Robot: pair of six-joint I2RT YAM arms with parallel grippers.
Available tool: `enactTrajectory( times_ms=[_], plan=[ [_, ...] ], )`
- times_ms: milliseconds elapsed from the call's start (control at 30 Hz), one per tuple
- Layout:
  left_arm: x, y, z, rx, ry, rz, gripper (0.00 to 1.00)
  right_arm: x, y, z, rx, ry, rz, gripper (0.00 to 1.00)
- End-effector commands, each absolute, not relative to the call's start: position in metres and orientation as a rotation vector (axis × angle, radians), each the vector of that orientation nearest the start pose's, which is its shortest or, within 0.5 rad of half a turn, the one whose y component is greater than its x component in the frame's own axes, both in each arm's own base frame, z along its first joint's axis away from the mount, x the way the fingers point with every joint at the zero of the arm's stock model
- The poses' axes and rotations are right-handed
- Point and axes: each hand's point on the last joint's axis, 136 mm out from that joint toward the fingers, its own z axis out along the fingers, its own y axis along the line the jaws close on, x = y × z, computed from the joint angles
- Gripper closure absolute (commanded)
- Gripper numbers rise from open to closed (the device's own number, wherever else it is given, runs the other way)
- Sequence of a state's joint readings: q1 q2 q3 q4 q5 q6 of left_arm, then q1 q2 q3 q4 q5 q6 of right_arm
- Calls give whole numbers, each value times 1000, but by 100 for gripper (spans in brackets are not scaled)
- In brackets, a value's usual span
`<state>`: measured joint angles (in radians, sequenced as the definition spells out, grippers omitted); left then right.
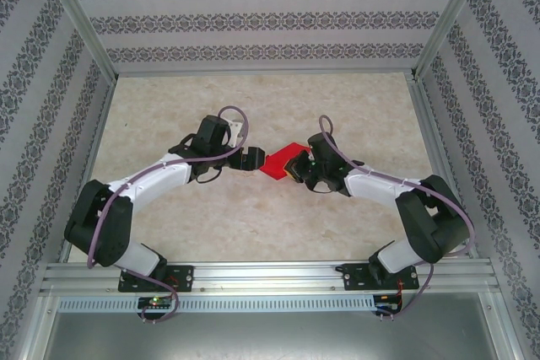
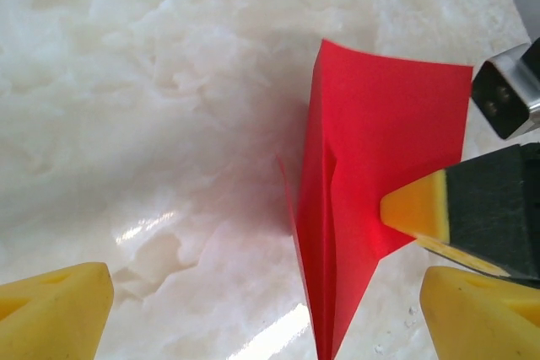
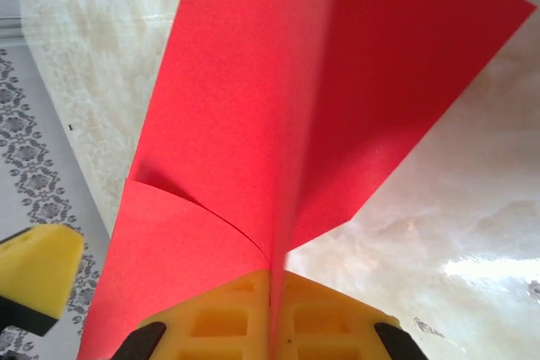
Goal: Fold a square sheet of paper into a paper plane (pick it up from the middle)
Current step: Fourth fold the wing at the center of the table.
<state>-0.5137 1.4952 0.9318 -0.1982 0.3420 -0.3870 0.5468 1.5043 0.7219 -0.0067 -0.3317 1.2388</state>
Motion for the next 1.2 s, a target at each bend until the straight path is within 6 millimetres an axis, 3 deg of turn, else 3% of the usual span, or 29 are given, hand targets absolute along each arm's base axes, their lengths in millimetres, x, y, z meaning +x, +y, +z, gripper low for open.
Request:
enactTrajectory(
  times_ms=[0,267,400,867,1167],
  plan=[
    [334,-254,158,433,2275,-783,5,314,254,99,681,2546,1148,95],
    [336,-244,188,428,2157,-729,6,331,267,120,558,2558,1118,95],
    [330,-252,185,483,2140,-776,7,327,271,110,562,2608,1083,95],
    [311,-292,110,840,2134,-709,24,314,265,70,790,2681,1125,94],
    [306,-303,84,993,2050,-732,30,314,264,66,863,2729,1195,94]
  ],
)
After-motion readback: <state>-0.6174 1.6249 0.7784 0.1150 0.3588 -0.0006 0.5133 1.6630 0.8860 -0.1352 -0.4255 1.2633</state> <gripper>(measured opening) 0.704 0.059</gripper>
